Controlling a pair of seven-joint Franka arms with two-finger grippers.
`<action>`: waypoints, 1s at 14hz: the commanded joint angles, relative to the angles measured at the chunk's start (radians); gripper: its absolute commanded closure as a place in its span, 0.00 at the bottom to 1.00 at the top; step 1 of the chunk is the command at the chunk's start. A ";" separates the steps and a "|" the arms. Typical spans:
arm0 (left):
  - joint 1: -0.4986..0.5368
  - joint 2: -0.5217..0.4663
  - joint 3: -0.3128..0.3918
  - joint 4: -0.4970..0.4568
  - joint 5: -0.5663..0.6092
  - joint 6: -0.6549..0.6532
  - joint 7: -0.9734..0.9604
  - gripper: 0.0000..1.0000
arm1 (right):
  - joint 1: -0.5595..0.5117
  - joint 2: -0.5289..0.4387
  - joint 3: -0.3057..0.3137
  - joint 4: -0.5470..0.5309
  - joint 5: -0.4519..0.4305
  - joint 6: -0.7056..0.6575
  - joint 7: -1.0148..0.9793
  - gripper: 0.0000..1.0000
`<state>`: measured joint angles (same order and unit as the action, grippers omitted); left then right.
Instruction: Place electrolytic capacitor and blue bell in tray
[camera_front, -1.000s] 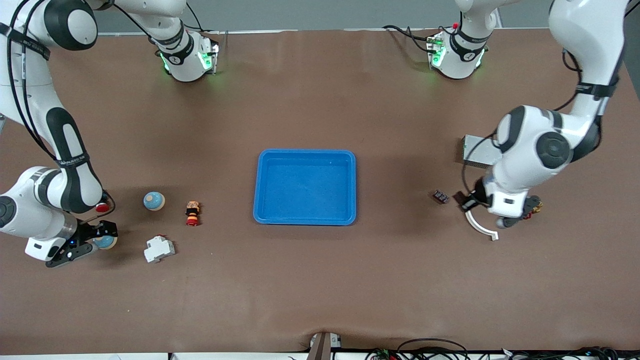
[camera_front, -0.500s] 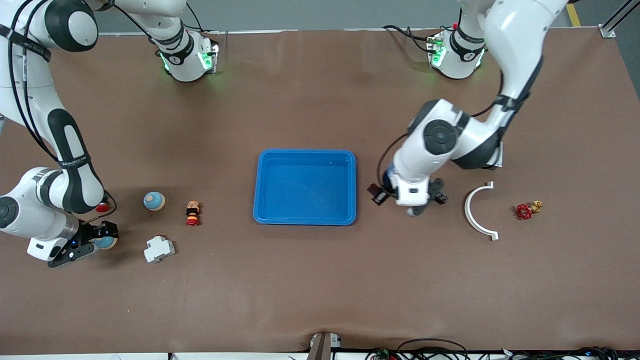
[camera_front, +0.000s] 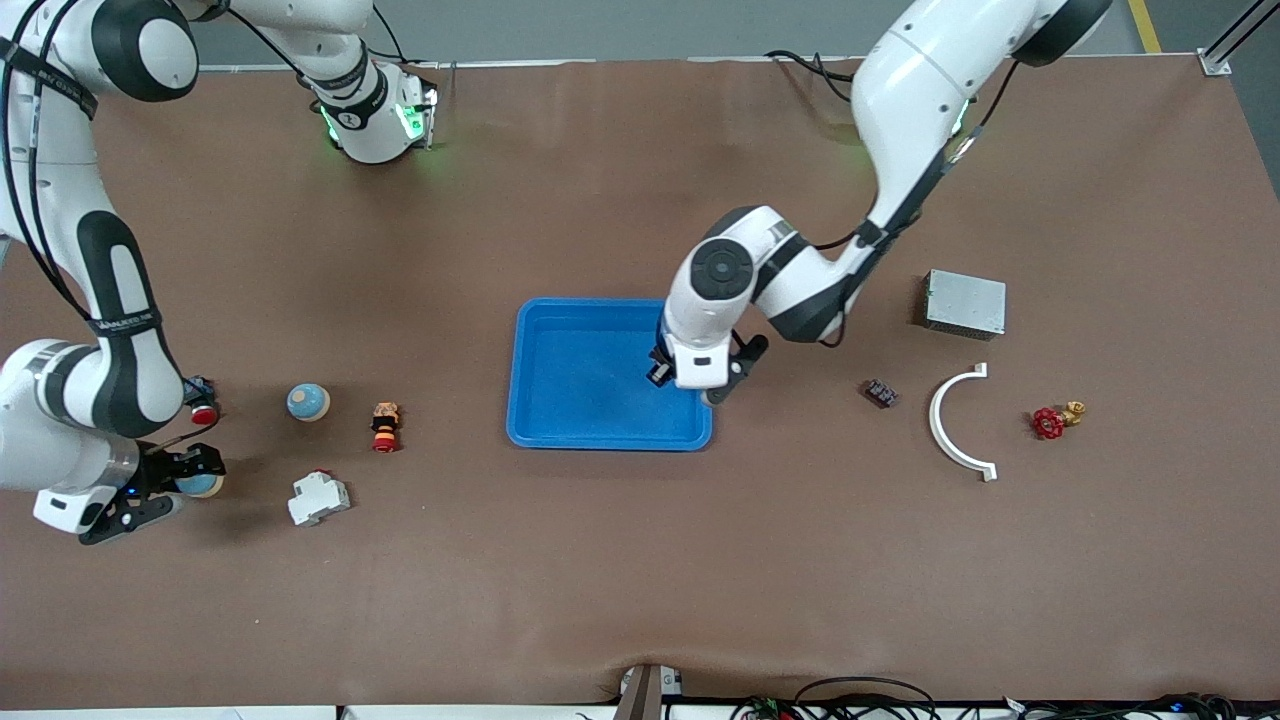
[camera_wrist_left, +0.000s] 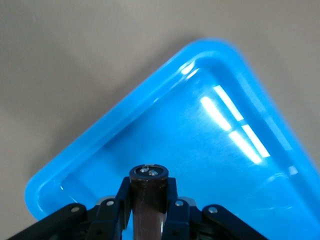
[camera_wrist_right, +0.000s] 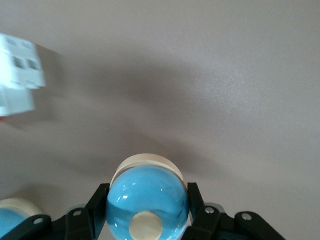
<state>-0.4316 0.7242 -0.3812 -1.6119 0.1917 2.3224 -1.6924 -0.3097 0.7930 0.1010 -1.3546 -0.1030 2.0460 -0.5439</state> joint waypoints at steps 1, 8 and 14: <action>-0.050 0.035 0.022 0.009 0.023 -0.024 -0.019 1.00 | 0.058 -0.127 0.008 0.014 0.000 -0.168 0.177 1.00; -0.033 0.020 0.024 0.010 0.025 -0.149 -0.009 0.00 | 0.300 -0.398 0.014 -0.064 0.147 -0.371 0.749 1.00; 0.192 -0.172 0.031 0.007 0.026 -0.306 0.204 0.00 | 0.521 -0.488 0.016 -0.188 0.183 -0.302 1.195 1.00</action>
<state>-0.3054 0.6263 -0.3450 -1.5696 0.2018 2.0733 -1.5743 0.1636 0.3608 0.1294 -1.4558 0.0620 1.6994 0.5551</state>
